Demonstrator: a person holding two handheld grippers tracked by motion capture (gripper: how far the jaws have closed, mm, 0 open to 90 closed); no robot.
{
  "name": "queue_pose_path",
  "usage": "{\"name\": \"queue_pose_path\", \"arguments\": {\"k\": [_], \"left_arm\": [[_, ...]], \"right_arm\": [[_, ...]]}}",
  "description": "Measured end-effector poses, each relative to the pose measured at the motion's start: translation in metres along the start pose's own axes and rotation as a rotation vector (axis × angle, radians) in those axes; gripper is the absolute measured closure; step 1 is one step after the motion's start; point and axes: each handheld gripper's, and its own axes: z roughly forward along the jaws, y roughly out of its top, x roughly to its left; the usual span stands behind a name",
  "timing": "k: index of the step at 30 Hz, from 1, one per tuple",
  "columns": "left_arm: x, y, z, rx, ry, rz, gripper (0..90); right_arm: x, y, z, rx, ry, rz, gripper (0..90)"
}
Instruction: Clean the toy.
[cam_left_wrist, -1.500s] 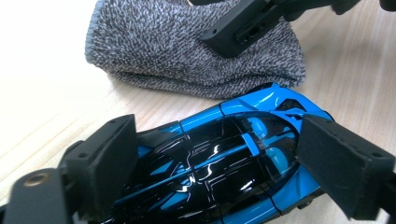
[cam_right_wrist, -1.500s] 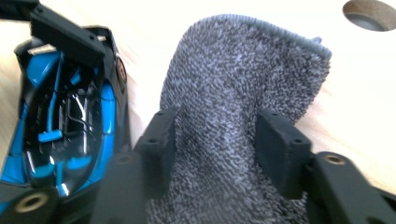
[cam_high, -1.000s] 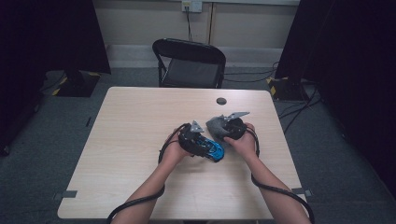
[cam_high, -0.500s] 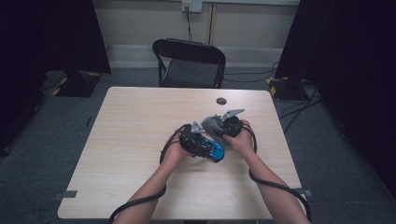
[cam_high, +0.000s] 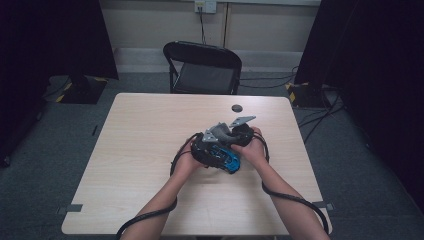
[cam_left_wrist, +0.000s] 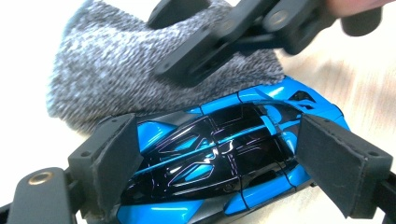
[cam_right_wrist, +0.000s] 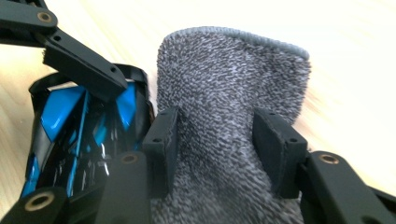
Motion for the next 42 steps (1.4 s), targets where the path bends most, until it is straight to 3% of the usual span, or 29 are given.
{"name": "queue_pose_path", "arguments": {"k": [6,12,22,30,32,35,37,42], "left_arm": [[-0.002,0.001,0.003,-0.007,-0.018,-0.015,12.9],[-0.004,0.003,0.004,0.009,-0.022,-0.013,13.1],[-0.005,0.005,0.004,0.02,-0.016,-0.008,13.0],[-0.005,0.004,0.004,0.011,-0.024,-0.01,13.1],[-0.005,0.004,0.005,0.008,-0.027,-0.006,13.1],[-0.005,0.003,0.005,0.002,-0.031,-0.006,13.0],[-0.005,0.002,0.004,-0.003,-0.034,-0.001,13.0],[-0.005,0.001,0.004,-0.01,-0.033,0.001,13.0]], "right_arm": [[-0.003,-0.005,-0.019,-0.026,-0.024,0.06,43.7],[-0.004,-0.005,-0.025,-0.019,-0.036,0.082,38.9],[-0.003,-0.01,-0.044,-0.035,-0.052,0.13,39.0],[0.002,-0.021,-0.027,0.002,-0.057,0.155,39.9],[0.002,-0.022,-0.017,0.027,-0.093,0.159,38.6],[0.003,-0.024,-0.007,0.058,-0.111,0.137,38.3],[0.002,-0.024,-0.003,0.045,-0.116,0.127,38.5],[-0.003,-0.024,-0.001,0.034,-0.088,0.099,52.2]]}}
